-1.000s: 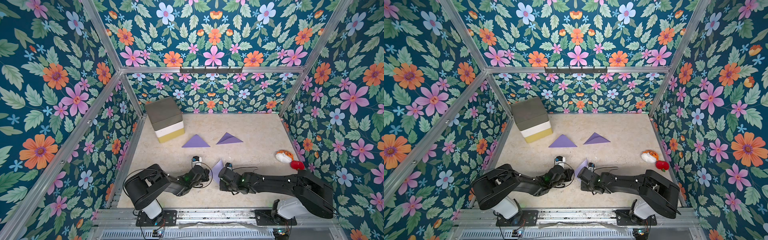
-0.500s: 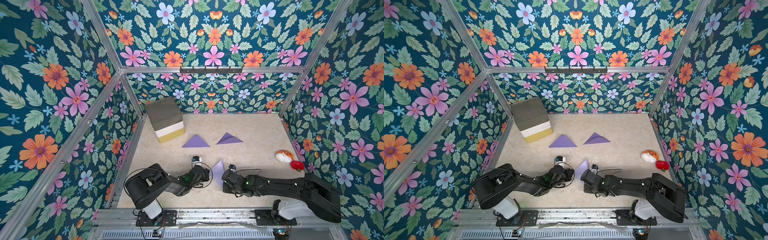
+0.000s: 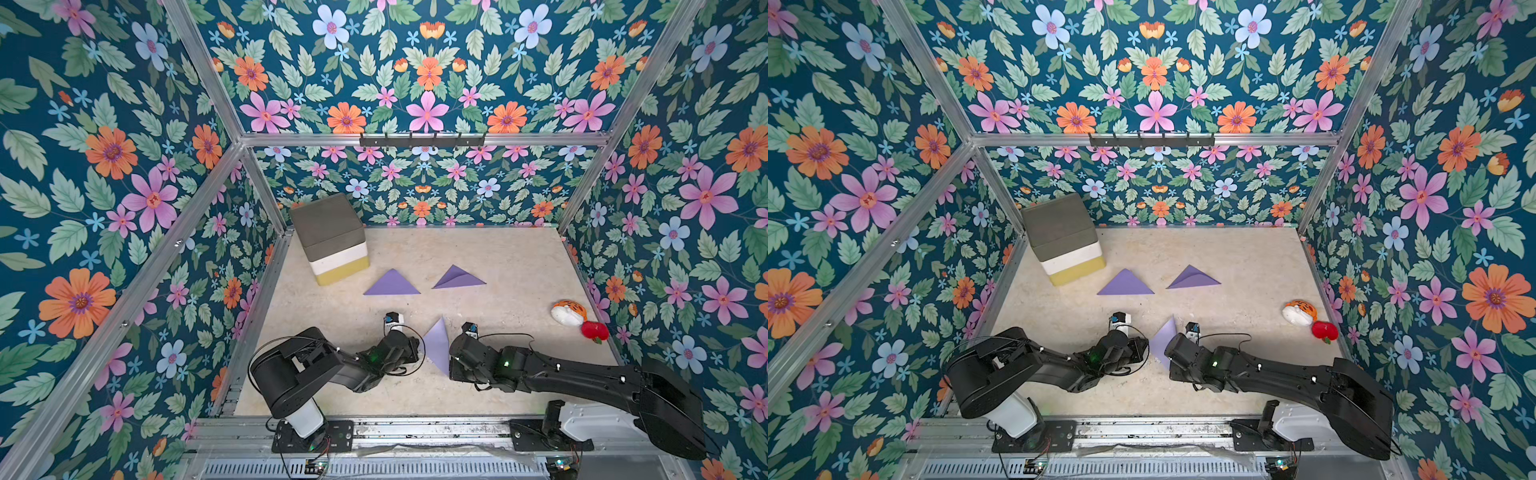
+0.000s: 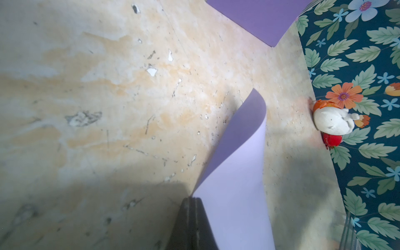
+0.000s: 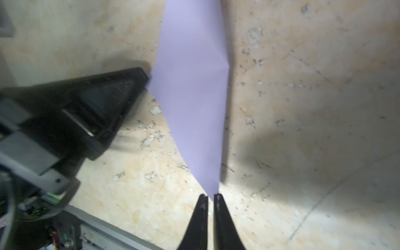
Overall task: Fold the square paper diagonally
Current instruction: Fold the paper at the center of the board.
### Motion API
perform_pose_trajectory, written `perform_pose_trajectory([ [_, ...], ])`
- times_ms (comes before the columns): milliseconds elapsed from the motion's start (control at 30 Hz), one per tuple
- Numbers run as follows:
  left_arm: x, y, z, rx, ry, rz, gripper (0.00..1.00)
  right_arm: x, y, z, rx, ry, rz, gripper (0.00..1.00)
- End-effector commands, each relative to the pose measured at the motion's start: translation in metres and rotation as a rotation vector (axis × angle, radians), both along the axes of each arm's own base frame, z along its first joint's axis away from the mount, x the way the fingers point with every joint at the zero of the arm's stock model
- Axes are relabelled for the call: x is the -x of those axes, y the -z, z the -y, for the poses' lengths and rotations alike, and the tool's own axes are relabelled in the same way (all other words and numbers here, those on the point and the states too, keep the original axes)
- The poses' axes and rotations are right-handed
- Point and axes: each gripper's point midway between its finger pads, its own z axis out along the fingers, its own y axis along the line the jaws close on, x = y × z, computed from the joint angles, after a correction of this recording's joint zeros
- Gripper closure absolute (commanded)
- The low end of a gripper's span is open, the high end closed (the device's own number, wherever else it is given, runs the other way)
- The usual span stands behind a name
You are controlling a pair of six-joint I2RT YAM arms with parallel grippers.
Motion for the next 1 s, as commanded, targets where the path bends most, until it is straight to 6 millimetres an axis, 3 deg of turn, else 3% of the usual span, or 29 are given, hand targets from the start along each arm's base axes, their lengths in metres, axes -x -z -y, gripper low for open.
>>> perform_pose_trajectory([
  [0, 0.082, 0.093, -0.115, -0.561, 0.007, -0.387, 1.00, -0.005, -0.012, -0.023, -0.092, -0.018, 0.019, 0.87],
  [167, 0.082, 0.093, -0.115, -0.561, 0.008, -0.387, 1.00, -0.010, 0.000, -0.027, -0.059, 0.001, 0.004, 0.87],
  [600, 0.081, 0.092, -0.116, -0.568, 0.001, -0.382, 1.00, -0.003, 0.043, -0.003, 0.099, 0.033, -0.068, 0.89],
  [967, 0.078, 0.089, -0.117, -0.585, -0.007, -0.368, 1.00, 0.009, 0.059, 0.009, 0.138, 0.024, -0.115, 0.90],
])
